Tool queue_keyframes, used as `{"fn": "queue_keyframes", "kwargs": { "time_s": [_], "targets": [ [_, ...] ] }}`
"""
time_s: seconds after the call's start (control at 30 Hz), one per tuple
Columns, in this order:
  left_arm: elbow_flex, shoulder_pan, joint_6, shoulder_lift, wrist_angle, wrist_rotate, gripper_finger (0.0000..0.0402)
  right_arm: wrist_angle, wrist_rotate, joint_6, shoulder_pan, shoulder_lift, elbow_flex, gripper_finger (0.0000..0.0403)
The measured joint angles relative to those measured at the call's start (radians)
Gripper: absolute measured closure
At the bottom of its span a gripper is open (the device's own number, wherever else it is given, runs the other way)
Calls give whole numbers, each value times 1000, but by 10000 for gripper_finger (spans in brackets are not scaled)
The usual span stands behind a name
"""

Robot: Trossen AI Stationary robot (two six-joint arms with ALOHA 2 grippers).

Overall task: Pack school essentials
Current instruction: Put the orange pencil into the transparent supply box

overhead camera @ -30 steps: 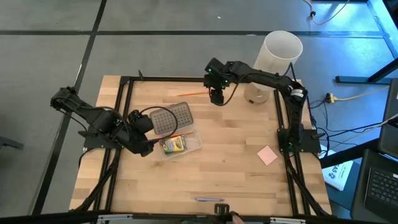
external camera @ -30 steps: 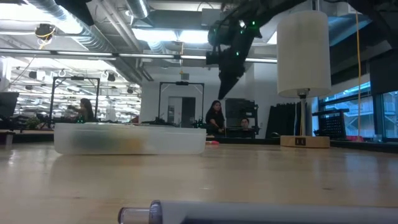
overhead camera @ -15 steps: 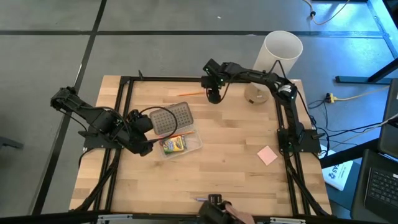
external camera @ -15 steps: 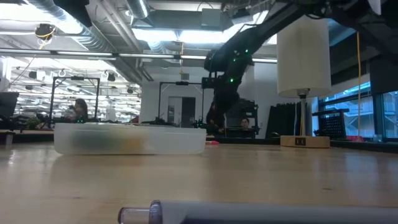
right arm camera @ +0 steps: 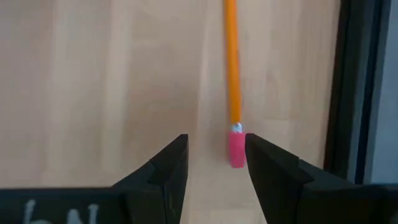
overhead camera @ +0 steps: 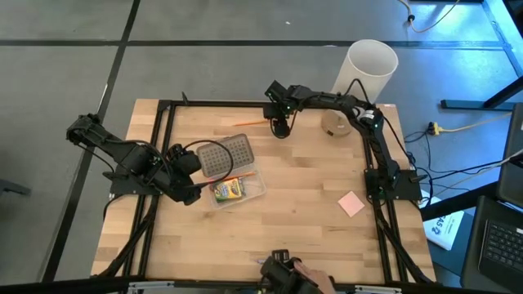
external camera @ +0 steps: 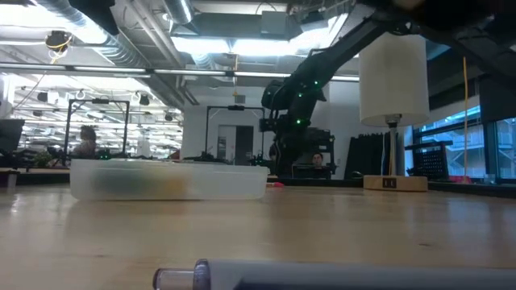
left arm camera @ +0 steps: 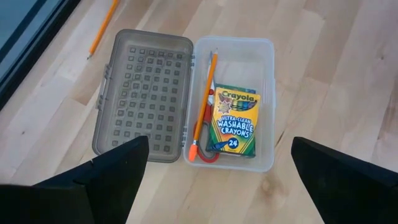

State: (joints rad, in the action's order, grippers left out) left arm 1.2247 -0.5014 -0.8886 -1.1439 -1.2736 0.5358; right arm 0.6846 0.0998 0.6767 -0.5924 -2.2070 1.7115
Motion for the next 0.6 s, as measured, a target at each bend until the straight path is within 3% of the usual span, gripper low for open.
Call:
{"fn": "queue_keyframes", "kwargs": {
  "time_s": [0.6],
  "targets": [
    [0, 0, -2, 0, 1, -1, 13, -35, 4, 10, -44, -43, 0, 242]
  ]
}}
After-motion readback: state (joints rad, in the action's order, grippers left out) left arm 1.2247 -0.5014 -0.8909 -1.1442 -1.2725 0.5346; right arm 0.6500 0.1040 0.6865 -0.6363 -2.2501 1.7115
